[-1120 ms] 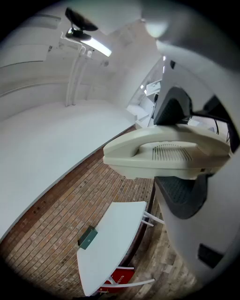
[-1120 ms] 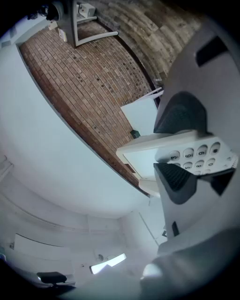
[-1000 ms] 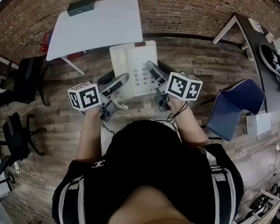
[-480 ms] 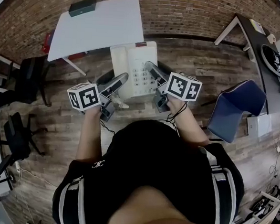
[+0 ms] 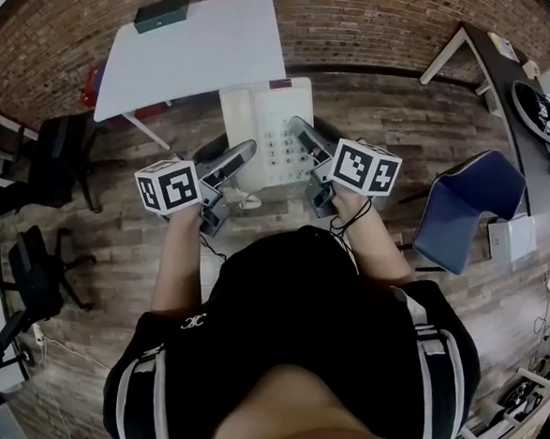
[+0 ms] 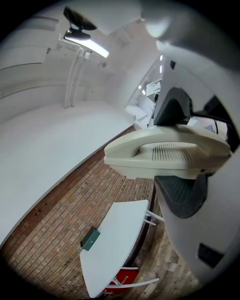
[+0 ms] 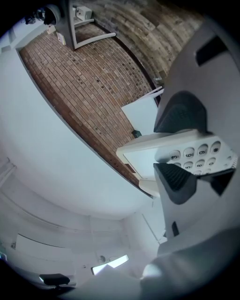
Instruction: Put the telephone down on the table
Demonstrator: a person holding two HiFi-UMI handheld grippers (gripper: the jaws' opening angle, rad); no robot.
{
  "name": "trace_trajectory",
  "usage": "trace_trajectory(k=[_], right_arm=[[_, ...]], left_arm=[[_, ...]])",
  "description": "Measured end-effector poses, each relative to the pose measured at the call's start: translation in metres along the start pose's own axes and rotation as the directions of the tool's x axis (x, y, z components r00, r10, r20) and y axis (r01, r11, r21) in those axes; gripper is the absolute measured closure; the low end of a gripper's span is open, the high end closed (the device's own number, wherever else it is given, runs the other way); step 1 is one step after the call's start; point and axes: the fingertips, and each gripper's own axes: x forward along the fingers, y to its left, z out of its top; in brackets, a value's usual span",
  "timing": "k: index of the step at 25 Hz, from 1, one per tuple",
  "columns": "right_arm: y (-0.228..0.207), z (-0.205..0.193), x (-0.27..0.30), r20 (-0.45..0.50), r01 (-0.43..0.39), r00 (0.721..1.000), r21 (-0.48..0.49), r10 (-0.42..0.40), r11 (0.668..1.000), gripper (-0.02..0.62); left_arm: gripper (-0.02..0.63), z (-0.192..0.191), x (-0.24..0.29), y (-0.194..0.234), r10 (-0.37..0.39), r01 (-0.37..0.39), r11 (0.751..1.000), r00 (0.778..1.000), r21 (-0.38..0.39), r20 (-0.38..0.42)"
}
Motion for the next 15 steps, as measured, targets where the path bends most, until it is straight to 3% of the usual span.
trace_trajectory(k=[7,15], right_arm=[[0.013,-0.005,-0.008,0.026,-0.010,1.000,-0.017,0.010,1.000,0.411],[0.009,-0.006,0.012,0.023,-0.015,1.000,-0.018,0.016,1.000,0.411]], left_arm=[[0.272,-0.004,-0.012,-0.008,-0.024,0.023,0.999,1.000,0.028,0.008],[0.273,0.004,-0.011,0.013,-0.021,0.020,0.999,1.000,0.029,0.012]])
